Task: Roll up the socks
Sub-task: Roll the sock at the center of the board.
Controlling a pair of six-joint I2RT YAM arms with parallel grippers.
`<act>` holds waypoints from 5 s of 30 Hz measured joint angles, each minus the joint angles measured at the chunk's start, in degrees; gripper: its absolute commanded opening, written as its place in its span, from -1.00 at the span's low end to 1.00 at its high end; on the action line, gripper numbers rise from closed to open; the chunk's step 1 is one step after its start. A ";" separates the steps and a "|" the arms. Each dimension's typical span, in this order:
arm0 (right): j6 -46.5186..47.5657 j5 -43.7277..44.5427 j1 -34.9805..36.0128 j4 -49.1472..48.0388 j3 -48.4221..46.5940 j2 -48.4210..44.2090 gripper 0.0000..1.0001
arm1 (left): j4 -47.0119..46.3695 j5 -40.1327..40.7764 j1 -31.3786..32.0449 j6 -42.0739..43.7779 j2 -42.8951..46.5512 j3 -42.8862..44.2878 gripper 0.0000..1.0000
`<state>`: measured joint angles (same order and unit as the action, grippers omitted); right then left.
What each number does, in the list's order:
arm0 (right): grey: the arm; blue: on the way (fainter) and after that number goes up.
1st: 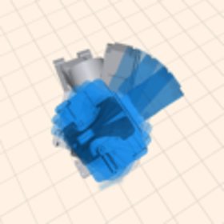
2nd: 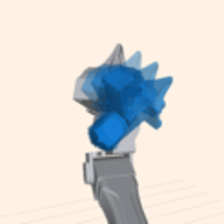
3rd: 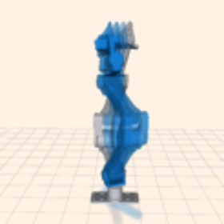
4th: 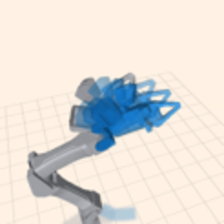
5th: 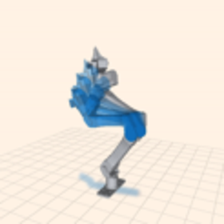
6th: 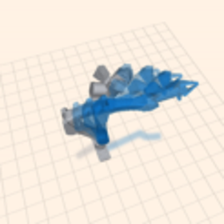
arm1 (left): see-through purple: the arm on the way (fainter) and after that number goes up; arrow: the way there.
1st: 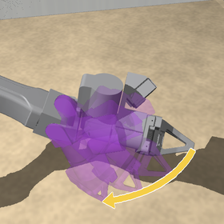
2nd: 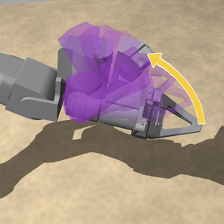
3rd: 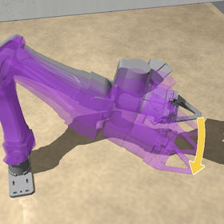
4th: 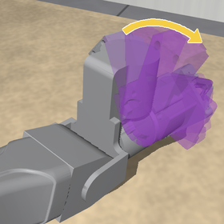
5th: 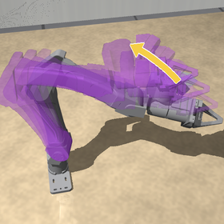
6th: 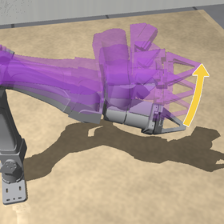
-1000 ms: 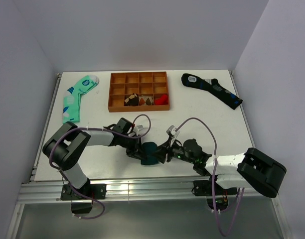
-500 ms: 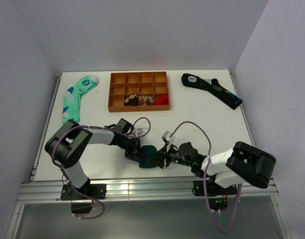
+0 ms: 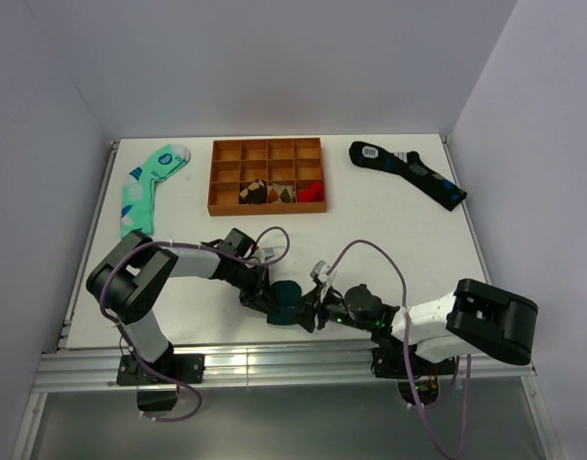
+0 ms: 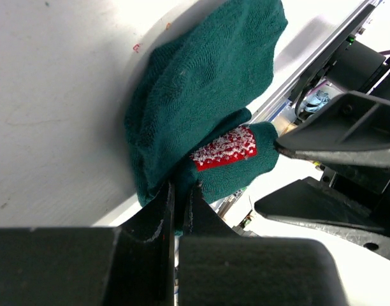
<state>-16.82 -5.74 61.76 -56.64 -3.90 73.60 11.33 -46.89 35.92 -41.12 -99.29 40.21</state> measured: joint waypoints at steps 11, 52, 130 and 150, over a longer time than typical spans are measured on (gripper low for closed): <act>0.46 3.37 3.37 1.42 -0.61 0.63 0.08 | 0.26 -0.04 0.00 0.02 0.00 0.00 -0.99; -2.82 8.46 7.26 -18.38 0.26 19.26 -0.03 | 3.58 -0.46 -1.73 0.00 -0.11 0.00 -0.99; -18.91 -31.41 -15.23 45.48 -31.19 20.87 -0.71 | -6.84 64.72 18.01 -23.17 55.36 -27.89 -0.31; -7.78 -41.44 -21.75 73.68 -43.43 29.05 -0.71 | -30.73 76.48 36.96 -7.67 52.13 -34.36 -0.21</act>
<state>-24.60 -47.18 40.01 17.04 -47.33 102.65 -19.40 29.58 72.88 -48.80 -47.16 5.85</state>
